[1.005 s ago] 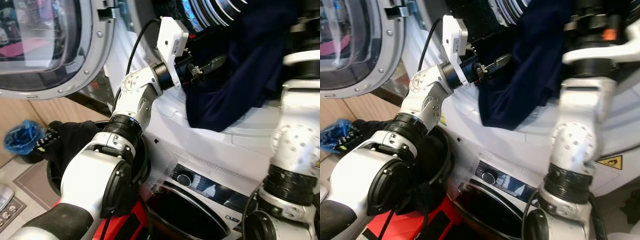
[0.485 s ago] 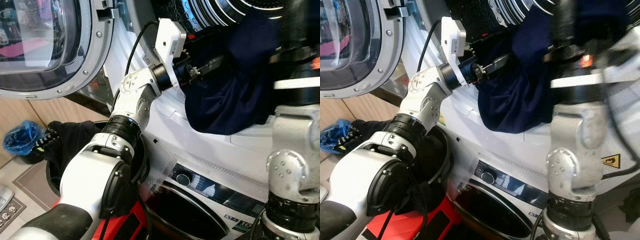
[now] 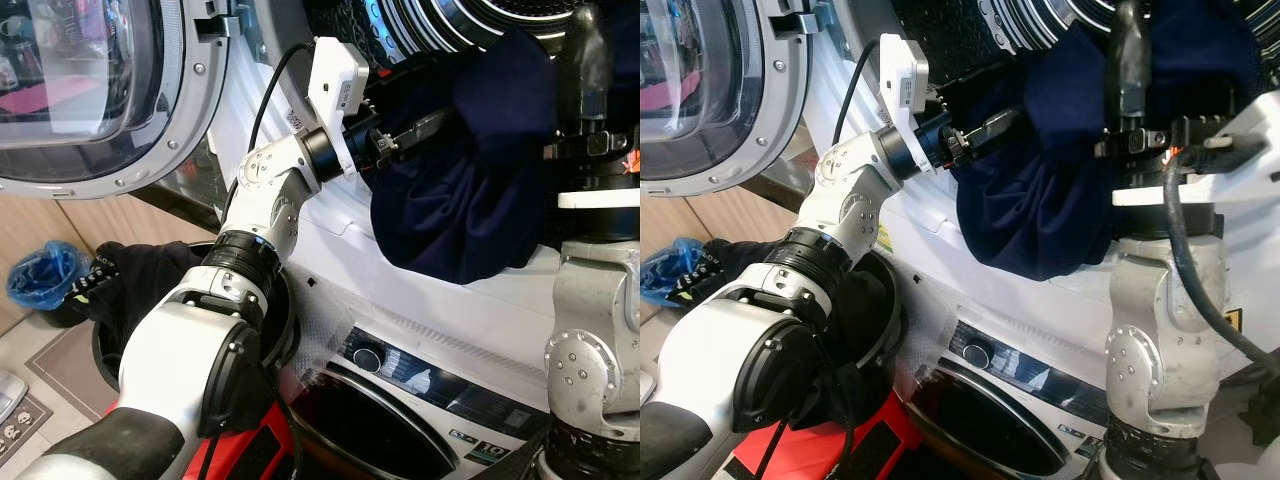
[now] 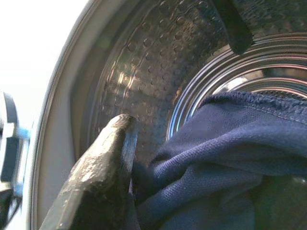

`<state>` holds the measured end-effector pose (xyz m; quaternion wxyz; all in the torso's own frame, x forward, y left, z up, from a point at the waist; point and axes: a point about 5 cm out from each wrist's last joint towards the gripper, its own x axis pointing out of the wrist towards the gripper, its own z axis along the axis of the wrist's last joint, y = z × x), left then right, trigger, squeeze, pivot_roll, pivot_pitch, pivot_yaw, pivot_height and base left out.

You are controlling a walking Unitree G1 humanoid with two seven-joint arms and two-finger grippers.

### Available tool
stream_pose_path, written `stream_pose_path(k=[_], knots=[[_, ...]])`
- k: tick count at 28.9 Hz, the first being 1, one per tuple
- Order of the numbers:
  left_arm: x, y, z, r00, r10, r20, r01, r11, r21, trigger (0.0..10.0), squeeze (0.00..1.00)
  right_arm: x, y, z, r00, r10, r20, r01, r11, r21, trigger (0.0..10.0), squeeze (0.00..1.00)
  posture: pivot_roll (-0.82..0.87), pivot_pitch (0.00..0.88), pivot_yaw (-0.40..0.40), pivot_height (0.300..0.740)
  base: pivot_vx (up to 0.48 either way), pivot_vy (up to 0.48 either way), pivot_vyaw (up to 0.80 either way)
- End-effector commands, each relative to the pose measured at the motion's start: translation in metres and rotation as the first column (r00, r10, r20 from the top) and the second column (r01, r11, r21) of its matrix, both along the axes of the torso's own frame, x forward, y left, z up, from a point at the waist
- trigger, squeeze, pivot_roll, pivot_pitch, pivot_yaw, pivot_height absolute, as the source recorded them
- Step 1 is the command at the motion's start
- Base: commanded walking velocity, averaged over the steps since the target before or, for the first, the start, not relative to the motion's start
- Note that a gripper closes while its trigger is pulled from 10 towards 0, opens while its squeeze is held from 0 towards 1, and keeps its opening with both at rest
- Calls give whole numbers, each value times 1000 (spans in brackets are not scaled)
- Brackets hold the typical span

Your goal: Clothes washing

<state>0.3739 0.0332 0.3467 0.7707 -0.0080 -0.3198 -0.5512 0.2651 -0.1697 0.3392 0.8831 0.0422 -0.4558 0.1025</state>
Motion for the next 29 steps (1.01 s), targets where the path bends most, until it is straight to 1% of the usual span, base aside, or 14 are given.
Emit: stream_pose_path(k=[1, 3, 5, 8, 10, 13, 14, 15, 17, 22, 24, 26, 28, 29], knots=[[-3, 1, 7, 1000, -11, 28, 11, 1000, -11, 10000, 0, -6, -4, -2, 1000, -24, 2, 24, 999, -32, 10000, 0, 14, 138, -6, 740, 0, 0, 0], [-3, 1, 7, 1000, -10, 28, 10, 1000, -12, 10000, 0, -8, -6, -4, 1000, -6, -2, 6, 999, -37, 10000, 0, 14, 138, -6, 740, 0, 0, 0], [-3, 1, 7, 1000, -10, 28, 10, 1000, -12, 10000, 0, -14, -6, -6, 999, 53, 7, -52, 997, -48, 10000, 0, 14, 138, -6, 740, 0, 0, 0], [-3, 1, 7, 1000, -12, 26, 12, 1000, -13, 10000, 0, -26, -7, -5, 986, 156, 56, -156, 988, -2, 10000, 0, 13, 139, -7, 740, 0, 0, 0], [-3, 1, 7, 1000, -12, 26, 13, 1000, -13, 10000, 0, -26, -6, -4, 983, 172, 66, -173, 985, 4, 10000, 0, 13, 139, -7, 740, 0, 0, 0], [-3, 1, 7, 1000, -15, 27, 16, 1000, -16, 10000, 0, -36, -3, 5, 951, 270, 150, -281, 958, 52, 10000, 0, 13, 138, -4, 740, 0, 0, 0], [-3, 1, 7, 1000, -15, 27, 16, 1000, -16, 10000, 0, -36, -3, 5, 951, 270, 150, -281, 958, 52, 10000, 0, 13, 138, -4, 740, 0, 0, 0], [-3, 1, 8, 1000, -16, 27, 16, 1000, -17, 10000, 0, -40, -2, 7, 936, 306, 176, -319, 946, 54, 10000, 0, 12, 138, -5, 740, 0, 0, 0], [-3, 0, 8, 999, -17, 28, 17, 1000, -16, 10000, 0, -49, 1, 8, 913, 364, 183, -372, 928, 12, 10000, 0, 10, 141, -6, 740, 0, 0, 0], [-3, 1, 7, 1000, -16, 25, 16, 1000, -19, 10000, 0, -59, 11, -12, 907, 418, 51, -406, 900, -158, 10000, 0, 6, 145, -9, 740, 0, 0, 0], [-3, 1, 7, 1000, -17, 23, 17, 1000, -19, 10000, 0, -62, 11, -25, 917, 396, -50, -396, 887, -237, 10000, 0, 6, 145, -9, 740, 0, 0, 0], [-3, 1, 7, 1000, -17, 22, 17, 1000, -20, 10000, 0, -62, 11, -27, 919, 390, -66, -393, 885, -250, 10000, 0, 6, 145, -9, 740, 0, 0, 0], [-3, 1, 7, 1000, -16, 21, 17, 1000, -20, 10000, 0, -58, 7, -35, 941, 316, -125, -339, 898, -282, 10000, 0, 0, 146, -8, 740, 0, 0, 0], [-3, 1, 7, 1000, -16, 21, 17, 1000, -20, 10000, 0, -58, 7, -35, 941, 316, -125, -339, 898, -282, 10000, 0, 0, 146, -8, 740, 0, 0, 0]])
